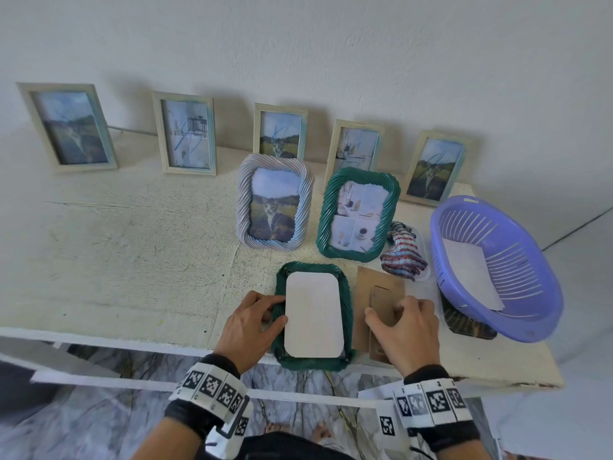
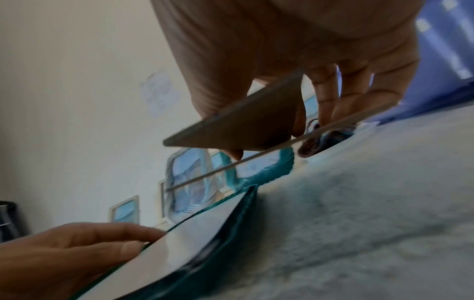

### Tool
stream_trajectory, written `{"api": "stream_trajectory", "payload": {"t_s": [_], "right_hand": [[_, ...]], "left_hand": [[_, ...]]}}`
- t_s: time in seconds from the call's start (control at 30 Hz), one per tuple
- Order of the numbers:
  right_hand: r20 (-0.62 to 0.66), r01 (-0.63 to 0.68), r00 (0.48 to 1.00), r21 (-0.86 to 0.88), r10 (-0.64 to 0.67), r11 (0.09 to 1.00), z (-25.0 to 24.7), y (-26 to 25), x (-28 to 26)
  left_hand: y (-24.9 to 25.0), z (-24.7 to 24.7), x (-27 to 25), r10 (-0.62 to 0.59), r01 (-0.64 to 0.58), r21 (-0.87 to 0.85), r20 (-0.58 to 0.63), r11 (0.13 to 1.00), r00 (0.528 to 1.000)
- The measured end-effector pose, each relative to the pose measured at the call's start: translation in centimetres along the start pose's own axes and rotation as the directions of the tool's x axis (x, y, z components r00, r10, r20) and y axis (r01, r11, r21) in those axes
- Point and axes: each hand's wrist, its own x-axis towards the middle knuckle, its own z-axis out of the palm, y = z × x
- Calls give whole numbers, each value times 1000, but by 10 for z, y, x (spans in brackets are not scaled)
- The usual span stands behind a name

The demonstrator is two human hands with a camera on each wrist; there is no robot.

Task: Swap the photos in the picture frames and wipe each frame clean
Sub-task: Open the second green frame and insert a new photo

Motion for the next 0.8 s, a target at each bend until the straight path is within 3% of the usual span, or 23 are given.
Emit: {"api": "stream_trajectory", "payload": {"t_s": [0.27, 0.8], "right_hand": [[116, 256, 963, -117, -243, 960, 29, -54, -21], [161, 275, 954, -143, -252, 951, 53, -70, -20]], "left_hand": [[0, 1, 0, 18, -18, 0, -11, 1000, 1000], [-2, 2, 0, 65, -64, 16, -21, 998, 998]]}}
